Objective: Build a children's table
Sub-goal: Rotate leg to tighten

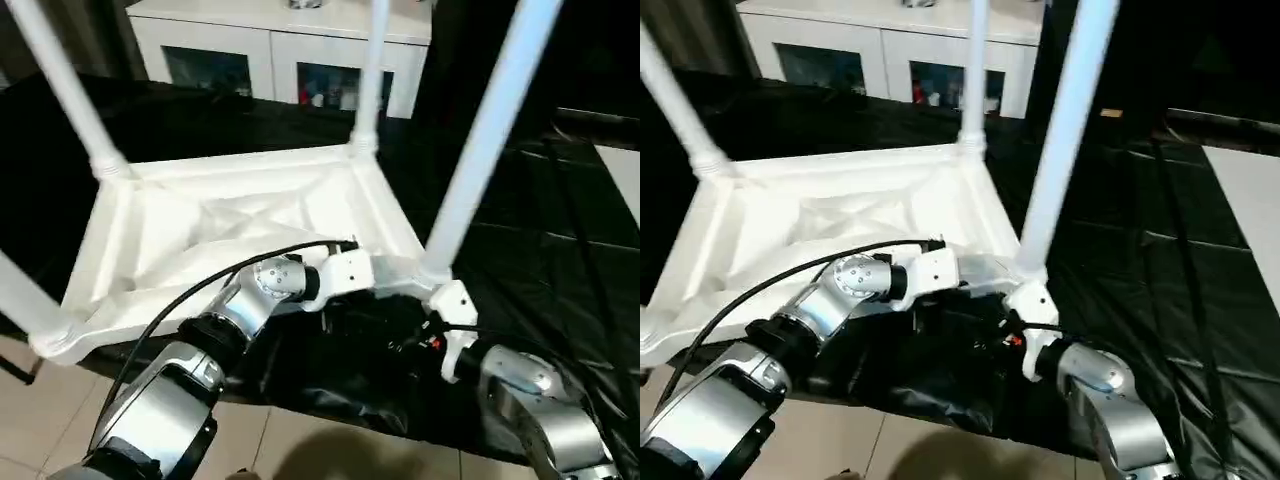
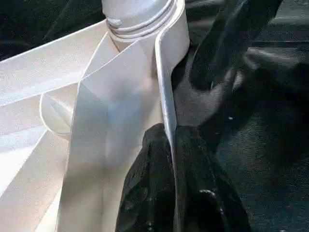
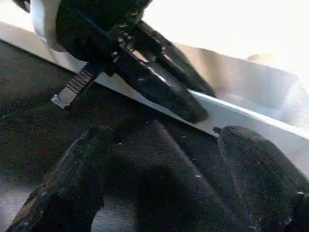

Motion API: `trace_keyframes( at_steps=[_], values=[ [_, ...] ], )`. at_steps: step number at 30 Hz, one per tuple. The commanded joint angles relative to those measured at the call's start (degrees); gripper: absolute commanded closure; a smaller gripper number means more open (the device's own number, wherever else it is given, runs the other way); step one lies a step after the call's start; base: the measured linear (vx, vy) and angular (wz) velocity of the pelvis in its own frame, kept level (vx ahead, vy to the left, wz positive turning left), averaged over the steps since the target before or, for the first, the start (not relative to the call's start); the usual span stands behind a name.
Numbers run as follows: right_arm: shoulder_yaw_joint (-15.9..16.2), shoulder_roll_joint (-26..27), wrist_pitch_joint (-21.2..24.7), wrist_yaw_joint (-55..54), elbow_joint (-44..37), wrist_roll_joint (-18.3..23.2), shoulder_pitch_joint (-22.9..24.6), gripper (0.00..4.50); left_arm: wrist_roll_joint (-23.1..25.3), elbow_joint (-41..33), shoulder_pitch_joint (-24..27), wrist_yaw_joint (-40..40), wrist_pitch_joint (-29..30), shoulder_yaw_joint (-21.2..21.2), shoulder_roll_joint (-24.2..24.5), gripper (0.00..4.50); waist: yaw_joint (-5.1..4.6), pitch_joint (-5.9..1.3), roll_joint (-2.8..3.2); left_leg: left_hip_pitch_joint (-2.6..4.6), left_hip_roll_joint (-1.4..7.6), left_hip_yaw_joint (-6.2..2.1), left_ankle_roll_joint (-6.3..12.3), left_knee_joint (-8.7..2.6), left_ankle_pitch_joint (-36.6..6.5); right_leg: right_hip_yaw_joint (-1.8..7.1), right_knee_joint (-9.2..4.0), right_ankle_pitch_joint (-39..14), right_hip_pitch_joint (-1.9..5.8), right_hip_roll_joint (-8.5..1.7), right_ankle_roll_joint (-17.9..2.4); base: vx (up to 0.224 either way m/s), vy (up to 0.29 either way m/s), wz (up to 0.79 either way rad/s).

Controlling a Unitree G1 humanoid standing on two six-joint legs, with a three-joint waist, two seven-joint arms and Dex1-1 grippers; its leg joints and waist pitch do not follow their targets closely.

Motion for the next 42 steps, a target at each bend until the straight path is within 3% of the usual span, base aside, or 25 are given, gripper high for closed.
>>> trace_keyframes(
  at_steps=[1, 2, 4, 6, 8, 12, 13, 15, 16, 17, 18, 23, 26, 30, 33, 37, 40, 42],
  values=[
    [0.1, -0.3, 0.7, 0.1, -1.5, -0.5, -0.6, 0.72, -2.4, -1.1, -0.8, 2.5, -3.9, 1.8, -2.1, 4.50, -0.39, -3.08, -1.30, -0.31, 1.30, 0.02, 4.58, -3.64, -7.6, 2.83, -3.67, -14.2, 3.25, -3.20, -8.2, 0.000, 0.000, 0.00],
    [0.1, -0.2, 0.6, 0.2, -1.4, -0.6, -0.7, 0.68, -3.4, -1.3, -0.5, 1.6, -1.9, 2.6, -1.9, 4.20, -0.40, -3.02, -1.27, -0.35, 1.30, -0.01, 4.52, -3.72, -7.9, 2.79, -3.77, -15.0, 3.26, -3.24, -7.9, 0.000, 0.000, 0.00],
    [0.3, -0.1, 0.4, 0.2, -1.2, -0.8, -1.0, 0.66, -4.7, -2.1, 0.1, 1.8, 0.0, 4.2, -1.3, 4.02, -0.46, -3.05, -1.32, -0.39, 1.22, 0.01, 4.23, -3.70, -8.1, 2.78, -3.91, -16.7, 3.29, -3.27, -7.3, 0.000, 0.000, 0.00],
    [0.4, -0.1, 0.4, 0.2, -1.2, -0.8, -1.2, 0.66, -6.0, -3.4, 0.8, 0.8, 1.0, 5.3, -0.9, 3.85, -0.54, -3.05, -1.20, -0.44, 1.26, -0.03, 4.03, -3.73, -8.4, 2.75, -3.99, -17.1, 3.28, -3.38, -7.8, 0.000, 0.000, 0.00],
    [0.7, 0.1, 0.4, 0.0, -1.2, -0.6, -1.5, 0.66, -10.6, -9.3, 3.6, -3.9, 5.1, 8.0, 0.6, 3.70, -0.63, -3.14, -1.20, -0.38, 1.74, -0.21, 3.54, -3.90, -7.9, 2.79, -3.42, -14.1, 3.35, -3.52, -9.5, 0.000, 0.000, 0.00],
    [1.2, 0.3, 0.3, 0.0, -1.1, -0.7, -1.7, 0.66, -14.8, -18.5, 7.5, -8.5, 11.2, 9.8, 3.7, 3.42, -1.56, -3.03, -1.26, -0.55, 1.58, -0.15, 3.89, -3.84, -7.6, 2.82, -3.01, -11.5, 3.38, -3.21, -10.6, 0.000, 0.000, 0.00],
    [1.4, 0.4, 0.2, 0.1, -1.0, -0.8, -1.8, 0.66, -17.5, -24.1, 9.7, -11.7, 16.7, 10.4, 5.8, 3.34, -1.84, -3.08, -1.33, -0.54, 1.54, -0.11, 4.04, -3.80, -7.2, 2.83, -2.92, -10.8, 3.41, -3.09, -10.8, 0.000, 0.000, 0.00],
    [1.5, 0.4, 0.1, 0.2, -1.0, -0.9, -2.0, 0.66, -19.6, -28.8, 11.5, -14.5, 21.6, 10.3, 8.0, 3.32, -2.22, -2.94, -1.07, -0.56, 1.60, -0.01, 4.03, -3.83, -6.5, 2.93, -2.70, -9.7, 3.34, -2.99, -11.5, 0.000, 0.000, 0.00],
    [1.5, 0.4, 0.1, 0.2, -0.9, -0.9, -2.1, 0.66, -20.8, -32.7, 13.0, -17.1, 25.3, 9.6, 10.6, 3.20, -2.11, -3.07, -0.80, -0.08, 1.71, 0.01, 3.70, -3.80, -6.7, 3.02, -2.51, -9.7, 3.18, -3.05, -11.9, 0.000, 0.000, 0.00],
    [1.5, 0.4, 0.1, 0.3, -0.8, -0.9, -2.2, 0.66, -21.8, -36.5, 14.6, -19.1, 28.3, 9.1, 13.4, 3.05, -2.21, -2.96, -0.72, -0.05, 1.66, 0.05, 3.60, -3.83, -6.8, 3.04, -2.47, -9.5, 3.10, -2.83, -12.1, 0.000, 0.000, 0.00],
    [1.5, 0.4, 0.1, 0.3, -0.8, -0.9, -2.2, 0.66, -21.8, -36.5, 14.6, -19.1, 28.3, 9.1, 13.4, 3.05, -2.25, -2.97, -0.68, 0.01, 1.79, 0.00, 3.28, -3.94, -7.0, 3.08, -2.35, -9.3, 3.19, -2.89, -12.1, 0.000, 0.000, 0.00],
    [1.8, 0.3, -0.4, 0.6, -0.3, -0.8, -2.6, 0.66, -24.7, -49.1, 18.4, -24.2, 38.1, 9.6, 23.6, 2.89, -2.34, -2.65, -0.60, 0.21, 1.52, 0.16, 2.04, -4.12, -8.8, 3.19, -2.31, -10.8, 3.11, -2.51, -11.7, 0.000, 0.000, 0.00],
    [2.1, 0.4, -0.5, 0.6, -0.1, -0.9, -2.7, 0.66, -23.3, -51.6, 19.0, -24.6, 41.2, 9.5, 26.6, 2.89, -2.38, -2.44, -0.49, 0.56, 1.41, 0.25, 1.17, -4.18, -11.3, 3.23, -2.94, -15.3, 2.80, -2.52, -10.4, 0.000, 0.000, 0.00],
    [2.6, 0.6, -0.7, 0.6, 0.4, -1.0, -3.1, 0.66, -15.1, -51.0, 19.1, -23.0, 44.0, 6.0, 32.6, 2.89, -2.72, -2.24, -0.71, 0.26, 1.15, -0.01, 0.53, -4.33, -12.0, 3.28, -3.27, -19.1, 2.76, -2.33, -7.6, 0.000, 0.000, 0.00],
    [2.7, 0.7, -0.8, 0.5, 0.4, -1.1, -3.1, 0.66, -11.7, -47.7, 17.9, -17.9, 45.0, 4.9, 32.8, 2.89, -2.77, -2.37, -0.49, 0.29, 0.98, -0.09, 0.21, -4.18, -12.3, 3.26, -3.51, -21.1, 2.67, -2.48, -6.8, 0.000, 0.000, 0.00],
    [2.7, 0.8, -0.8, 0.4, 0.6, -1.1, -3.4, 0.66, -9.8, -46.1, 16.6, -14.9, 46.5, 3.8, 32.8, 2.89, -2.74, -2.53, -0.55, 0.21, 1.02, -0.15, 0.27, -4.13, -11.8, 3.19, -3.30, -19.2, 2.72, -2.37, -7.5, 0.000, 0.000, 0.00],
    [2.6, 0.8, -0.8, 0.1, 0.8, -1.2, -3.6, 0.66, -6.8, -42.0, 13.8, -9.5, 44.3, 4.4, 30.4, 2.89, -2.58, -2.54, -0.55, 0.27, 0.92, -0.05, 0.40, -3.97, -11.8, 3.15, -3.35, -18.8, 2.62, -2.31, -7.9, 0.000, 0.000, 0.00],
    [2.6, 0.9, -0.9, 0.0, 0.9, -1.3, -3.6, 0.66, -5.8, -40.3, 12.6, -7.3, 43.2, 4.9, 29.3, 2.89, -2.30, -2.52, -0.64, 0.26, 0.85, -0.07, 0.41, -3.92, -12.5, 3.06, -3.70, -21.1, 2.66, -2.44, -7.0, 0.000, 0.000, 0.00]
  ],
)
